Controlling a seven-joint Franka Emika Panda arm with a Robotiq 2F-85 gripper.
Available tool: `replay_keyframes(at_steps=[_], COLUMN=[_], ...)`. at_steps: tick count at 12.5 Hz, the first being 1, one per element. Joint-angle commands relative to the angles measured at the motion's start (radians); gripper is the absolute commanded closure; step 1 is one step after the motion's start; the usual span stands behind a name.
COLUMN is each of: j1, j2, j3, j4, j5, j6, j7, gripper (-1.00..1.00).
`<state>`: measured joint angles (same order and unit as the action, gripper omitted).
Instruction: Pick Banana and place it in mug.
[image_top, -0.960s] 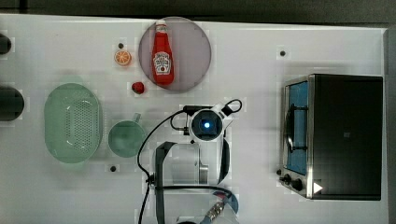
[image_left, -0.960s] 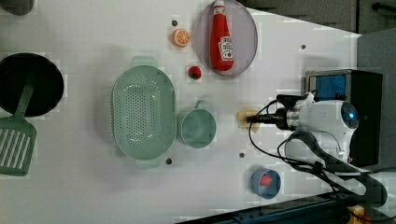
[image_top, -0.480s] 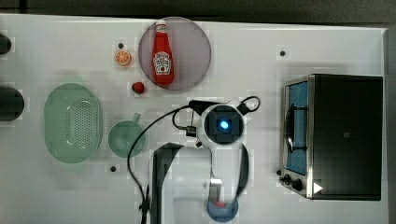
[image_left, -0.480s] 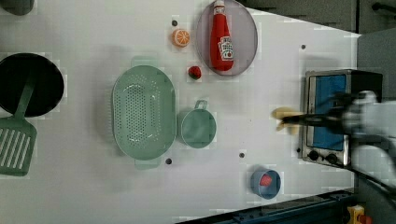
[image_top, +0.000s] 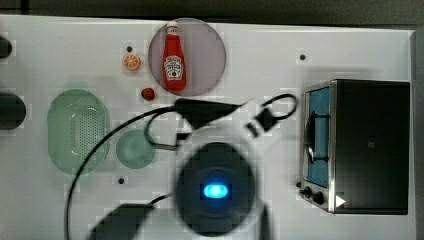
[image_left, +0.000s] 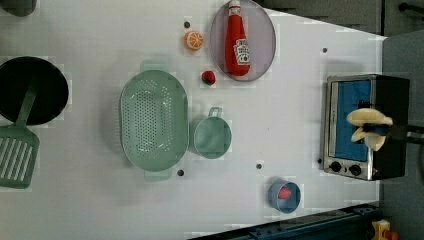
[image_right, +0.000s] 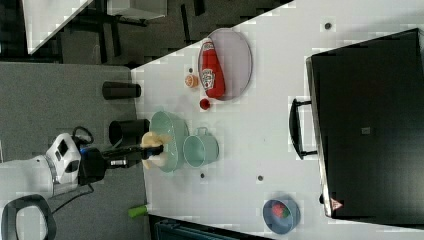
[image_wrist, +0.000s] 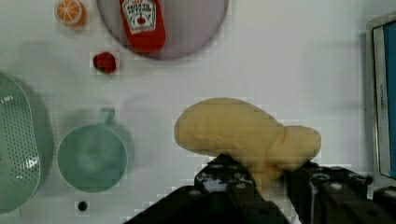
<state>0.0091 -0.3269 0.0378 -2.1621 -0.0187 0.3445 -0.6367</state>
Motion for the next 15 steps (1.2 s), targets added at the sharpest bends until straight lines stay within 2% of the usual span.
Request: replay_keyframes(at_steps=[1, 4, 5, 7, 9, 12, 15], j1=[0.063, 0.073, 0.073, 0.073, 0.073, 0.072, 0.071], j2=[0.061, 0.062, 0.064, 0.076, 0.127, 0.284, 0.374], j3=[0.135, 0.268, 0.3, 0.356, 0.369, 0.371, 0.369], j4=[-0.053, -0.094, -0.116, -0.179, -0.225, -0.216, -0.211], j5=[0.031, 0.167, 0.18, 0.18, 0.18, 0.18, 0.163], j6=[-0.031, -0.007, 0.03, 0.163, 0.274, 0.402, 0.511], j7=[0.2, 0.467, 0.53, 0.621, 0.711, 0.729, 0.741], gripper=[0.46, 0.46, 0.46, 0.46, 0.46, 0.46, 0.46])
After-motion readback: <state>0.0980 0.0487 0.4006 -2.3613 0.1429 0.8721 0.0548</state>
